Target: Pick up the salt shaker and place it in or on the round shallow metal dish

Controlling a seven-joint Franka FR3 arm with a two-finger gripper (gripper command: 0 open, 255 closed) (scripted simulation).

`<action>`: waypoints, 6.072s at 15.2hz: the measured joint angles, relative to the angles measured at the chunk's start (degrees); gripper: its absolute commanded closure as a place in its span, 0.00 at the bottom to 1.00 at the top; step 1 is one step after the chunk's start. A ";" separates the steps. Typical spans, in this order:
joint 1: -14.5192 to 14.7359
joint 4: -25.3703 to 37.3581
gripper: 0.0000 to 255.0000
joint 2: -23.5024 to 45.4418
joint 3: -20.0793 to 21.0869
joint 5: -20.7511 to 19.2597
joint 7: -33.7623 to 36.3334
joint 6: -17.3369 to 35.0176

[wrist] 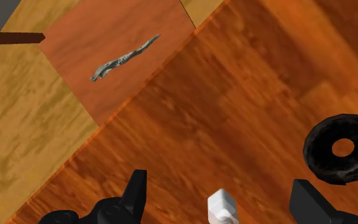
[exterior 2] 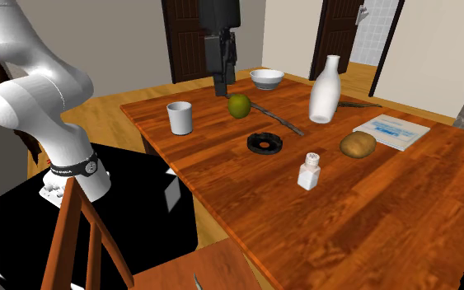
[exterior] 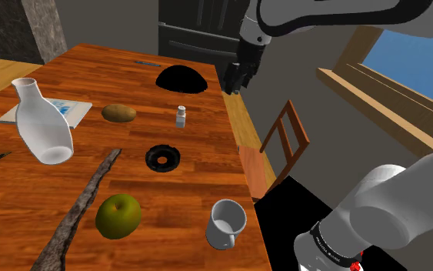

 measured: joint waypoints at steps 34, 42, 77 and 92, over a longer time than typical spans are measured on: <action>3.01 35.25 1.00 46.59 1.96 -2.40 3.14 6.42; 3.01 35.24 1.00 46.57 1.97 -2.39 3.13 6.43; 8.12 36.39 1.00 33.39 5.03 -1.62 10.55 -8.06; 13.72 25.39 1.00 26.66 8.89 -1.36 20.44 -3.98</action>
